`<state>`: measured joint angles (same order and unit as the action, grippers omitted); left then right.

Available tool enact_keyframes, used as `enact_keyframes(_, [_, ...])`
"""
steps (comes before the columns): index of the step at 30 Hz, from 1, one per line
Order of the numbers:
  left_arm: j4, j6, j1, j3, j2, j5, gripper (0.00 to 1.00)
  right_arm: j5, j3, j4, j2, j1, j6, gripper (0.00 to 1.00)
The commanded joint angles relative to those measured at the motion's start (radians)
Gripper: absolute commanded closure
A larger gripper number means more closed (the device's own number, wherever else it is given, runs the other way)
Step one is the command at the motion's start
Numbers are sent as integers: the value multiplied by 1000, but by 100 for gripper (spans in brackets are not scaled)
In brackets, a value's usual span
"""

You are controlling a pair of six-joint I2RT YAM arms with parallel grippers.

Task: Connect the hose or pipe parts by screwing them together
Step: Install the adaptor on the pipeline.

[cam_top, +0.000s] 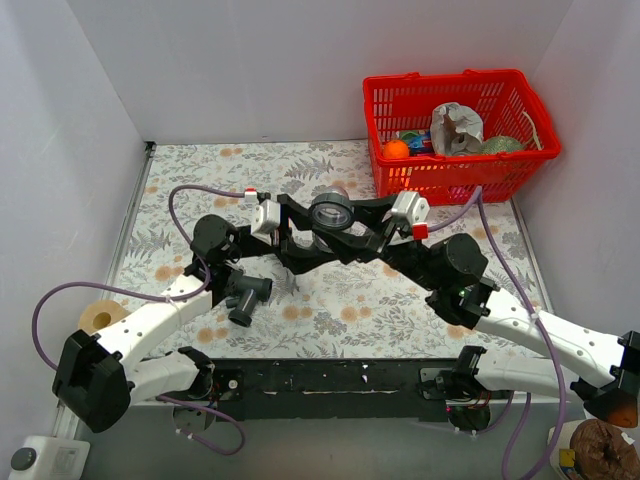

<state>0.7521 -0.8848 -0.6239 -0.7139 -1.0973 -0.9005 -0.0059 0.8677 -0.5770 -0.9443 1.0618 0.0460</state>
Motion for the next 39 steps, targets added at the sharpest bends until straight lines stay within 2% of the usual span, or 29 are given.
enact_keyframes(1, [-65, 76, -2, -117, -4, -20, 100, -52, 17, -145, -22, 4, -34, 99])
enact_keyframes(4, [-117, 159, -2, -163, -6, -35, 100, -55, 7, -175, -25, 6, -40, 99])
enact_keyframes(8, [-178, 168, -2, -217, -18, -43, 100, -55, 2, -198, -27, 6, -40, 99])
enact_keyframes(26, [-109, 67, -2, -254, -21, -138, 100, -5, 21, -78, 3, 4, 6, 99])
enact_keyframes(34, [-50, 4, -2, -251, -13, -184, 100, -32, 27, -86, -17, 1, -9, 99])
enact_keyframes(39, [-26, -46, -3, -266, -16, -155, 100, -13, 21, -124, -25, -8, -40, 99])
